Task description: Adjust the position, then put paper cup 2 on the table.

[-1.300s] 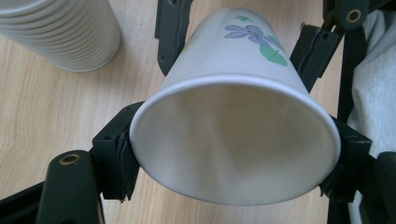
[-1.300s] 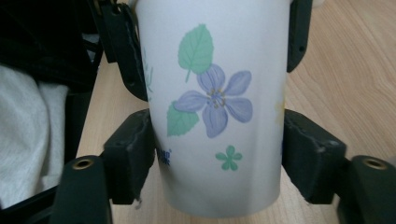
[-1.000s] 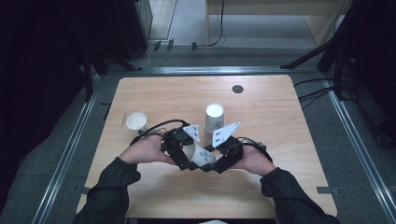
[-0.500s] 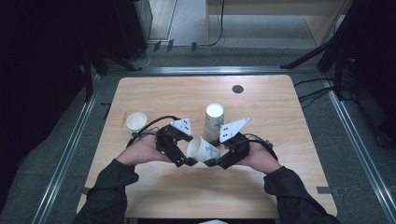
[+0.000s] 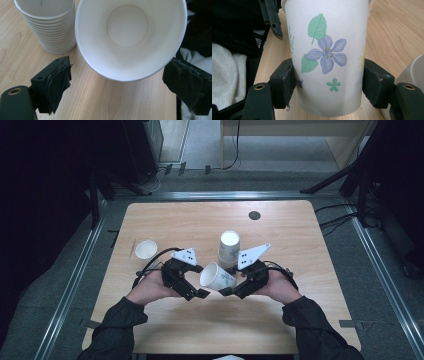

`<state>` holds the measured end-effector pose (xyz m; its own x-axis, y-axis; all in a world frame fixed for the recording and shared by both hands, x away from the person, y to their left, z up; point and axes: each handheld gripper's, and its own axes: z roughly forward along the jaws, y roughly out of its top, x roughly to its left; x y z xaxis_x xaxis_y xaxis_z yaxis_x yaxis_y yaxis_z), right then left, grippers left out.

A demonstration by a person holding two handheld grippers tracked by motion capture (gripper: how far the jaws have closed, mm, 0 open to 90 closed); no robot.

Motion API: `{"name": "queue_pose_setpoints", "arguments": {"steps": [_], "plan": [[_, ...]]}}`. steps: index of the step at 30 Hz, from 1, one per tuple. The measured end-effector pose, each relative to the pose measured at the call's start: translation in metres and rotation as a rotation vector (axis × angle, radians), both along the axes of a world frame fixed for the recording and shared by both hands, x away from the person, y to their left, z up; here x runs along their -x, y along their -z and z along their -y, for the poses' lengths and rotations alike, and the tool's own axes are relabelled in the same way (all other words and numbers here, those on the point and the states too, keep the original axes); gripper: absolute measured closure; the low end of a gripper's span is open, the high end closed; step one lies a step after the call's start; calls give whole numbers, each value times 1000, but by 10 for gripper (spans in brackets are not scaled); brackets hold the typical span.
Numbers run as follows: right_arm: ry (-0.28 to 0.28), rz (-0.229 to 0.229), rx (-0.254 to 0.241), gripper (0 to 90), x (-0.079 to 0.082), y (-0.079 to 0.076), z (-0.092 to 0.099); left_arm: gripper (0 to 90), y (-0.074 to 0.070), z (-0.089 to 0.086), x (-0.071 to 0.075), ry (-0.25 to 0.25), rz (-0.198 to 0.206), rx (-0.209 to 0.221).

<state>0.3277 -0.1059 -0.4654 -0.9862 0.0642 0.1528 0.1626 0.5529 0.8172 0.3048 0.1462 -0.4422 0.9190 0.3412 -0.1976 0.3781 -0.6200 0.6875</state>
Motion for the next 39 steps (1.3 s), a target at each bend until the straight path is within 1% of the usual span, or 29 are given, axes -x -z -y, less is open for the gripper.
{"name": "queue_pose_setpoints", "arguments": {"steps": [2,3,5,7,8,9,12,14,16,17,19,23,25,26,28,30,33,39], "plan": [[1,-3,-1,334,0,0,0,85,2,-1,0,-11,-1,23],[1,-5,-1,334,0,1,0,85,2,-1,1,-17,9,30],[1,-7,-4,333,0,1,0,85,3,-2,1,-23,-6,70],[2,-8,-6,333,0,1,0,87,4,-1,2,-26,-5,76],[2,-10,-6,334,0,1,0,87,5,0,2,-25,-3,84],[3,-9,-9,333,0,1,0,87,5,0,2,-24,-11,97],[-1,-16,-10,334,0,1,-1,87,7,4,2,-22,-8,100],[-4,-19,-8,333,0,1,-2,87,8,5,1,-22,-19,119],[-4,-19,-7,333,0,2,-2,105,8,5,1,-36,-9,134],[-6,-21,-8,333,0,2,-2,132,8,5,1,-39,-11,147],[-7,-24,-9,333,0,3,-3,132,8,5,1,-37,-17,164],[-12,-46,-26,333,0,3,-4,141,9,7,1,-46,1,166],[-14,-49,-27,333,0,4,-5,177,8,7,2,-49,12,175],[-15,-50,-23,333,0,4,-6,201,8,7,2,-48,11,181],[-14,-53,-23,333,0,4,-6,206,7,7,1,-48,4,182],[-12,-51,-22,333,0,4,-6,212,7,7,1,-46,6,182],[-10,-52,-16,331,0,4,-5,221,7,8,0,-41,-2,177],[-16,-72,2,325,0,5,-6,226,7,10,0,-35,-6,162]]}}
